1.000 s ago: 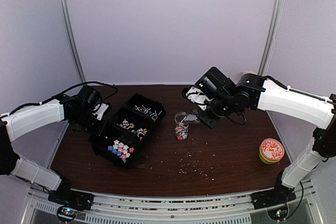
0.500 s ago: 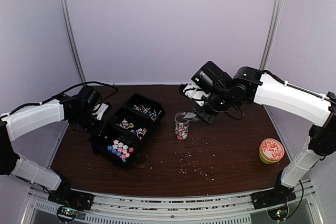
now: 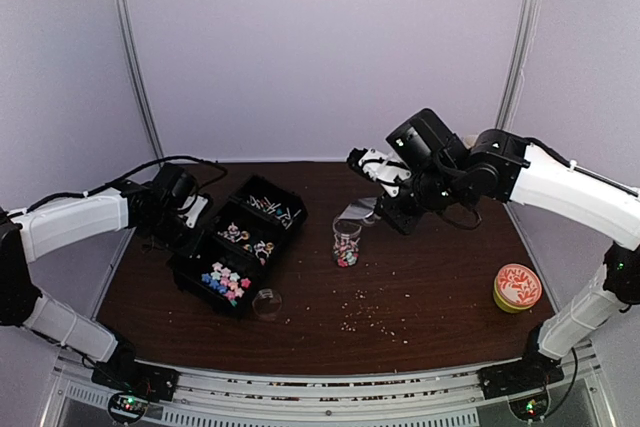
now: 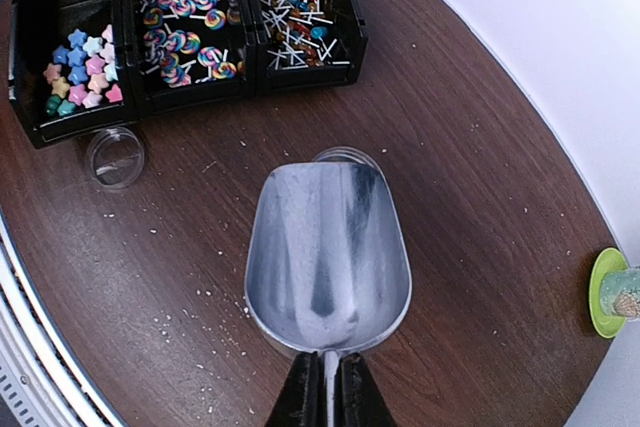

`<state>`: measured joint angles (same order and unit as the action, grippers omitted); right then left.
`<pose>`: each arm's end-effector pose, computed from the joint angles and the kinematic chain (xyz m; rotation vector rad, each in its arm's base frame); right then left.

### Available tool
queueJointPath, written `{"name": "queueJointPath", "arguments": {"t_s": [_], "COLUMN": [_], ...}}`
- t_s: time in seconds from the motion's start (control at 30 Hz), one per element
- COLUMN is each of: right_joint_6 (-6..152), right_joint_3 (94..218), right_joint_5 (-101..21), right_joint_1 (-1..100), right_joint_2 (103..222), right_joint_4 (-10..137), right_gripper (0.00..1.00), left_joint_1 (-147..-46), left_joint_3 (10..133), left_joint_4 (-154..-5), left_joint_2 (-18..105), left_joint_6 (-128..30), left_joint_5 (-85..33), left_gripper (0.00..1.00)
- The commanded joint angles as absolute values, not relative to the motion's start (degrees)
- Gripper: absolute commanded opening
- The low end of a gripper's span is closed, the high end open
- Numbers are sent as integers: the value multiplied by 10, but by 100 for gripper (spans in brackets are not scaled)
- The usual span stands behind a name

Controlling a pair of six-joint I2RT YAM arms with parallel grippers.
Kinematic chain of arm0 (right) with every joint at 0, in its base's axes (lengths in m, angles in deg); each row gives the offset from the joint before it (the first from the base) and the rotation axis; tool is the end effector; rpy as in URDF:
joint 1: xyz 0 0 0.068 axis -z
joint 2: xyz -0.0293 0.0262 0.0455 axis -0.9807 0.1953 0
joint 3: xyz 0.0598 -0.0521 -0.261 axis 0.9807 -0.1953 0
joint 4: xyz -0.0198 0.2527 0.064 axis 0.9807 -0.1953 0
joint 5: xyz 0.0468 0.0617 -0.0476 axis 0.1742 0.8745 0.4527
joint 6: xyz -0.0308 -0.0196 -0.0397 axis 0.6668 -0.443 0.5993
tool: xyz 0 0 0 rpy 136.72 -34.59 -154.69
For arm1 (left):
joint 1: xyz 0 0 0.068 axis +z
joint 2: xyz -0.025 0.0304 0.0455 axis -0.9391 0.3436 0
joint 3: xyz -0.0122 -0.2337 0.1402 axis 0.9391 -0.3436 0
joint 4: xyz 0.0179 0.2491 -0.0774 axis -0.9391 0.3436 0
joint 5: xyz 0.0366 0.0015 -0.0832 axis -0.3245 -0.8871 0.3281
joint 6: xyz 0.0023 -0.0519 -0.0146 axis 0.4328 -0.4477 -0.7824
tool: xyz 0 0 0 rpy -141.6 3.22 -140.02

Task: Pack the candies
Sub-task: Place the fake candies in the packing bottle, then place the storage box at the center of the board.

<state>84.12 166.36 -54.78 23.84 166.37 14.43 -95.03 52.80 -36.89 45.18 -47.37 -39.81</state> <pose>0.1836 0.2536 0.3583 -1.1540 2.1359 0.2553 0.2341 -0.1059 0.2272 0.3146 2.6715 -0.0563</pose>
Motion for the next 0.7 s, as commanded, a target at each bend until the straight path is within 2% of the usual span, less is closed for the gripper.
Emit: {"name": "queueJointPath", "arguments": {"t_s": [0.0, 0.17, 0.5, 0.67], "right_joint_6": [834, 835, 846, 845], "right_joint_3": [1642, 1629, 1599, 1598], "right_joint_5": [-506, -481, -463, -459], "right_joint_1": [238, 232, 230, 230], "right_joint_2": [1634, 1623, 1601, 1598], "right_joint_4": [200, 228, 262, 260], "right_gripper": [0, 0, 0, 0], "left_joint_1": [-958, -994, -1000, -995], "left_joint_3": [539, 514, 496, 505], "left_joint_4": [-475, -502, -536, -520], "left_joint_2": [446, 459, 494, 507], "left_joint_6": [-445, -408, -407, -419], "left_joint_5": [-405, -410, -380, -422], "left_gripper": [0, 0, 0, 0]}}
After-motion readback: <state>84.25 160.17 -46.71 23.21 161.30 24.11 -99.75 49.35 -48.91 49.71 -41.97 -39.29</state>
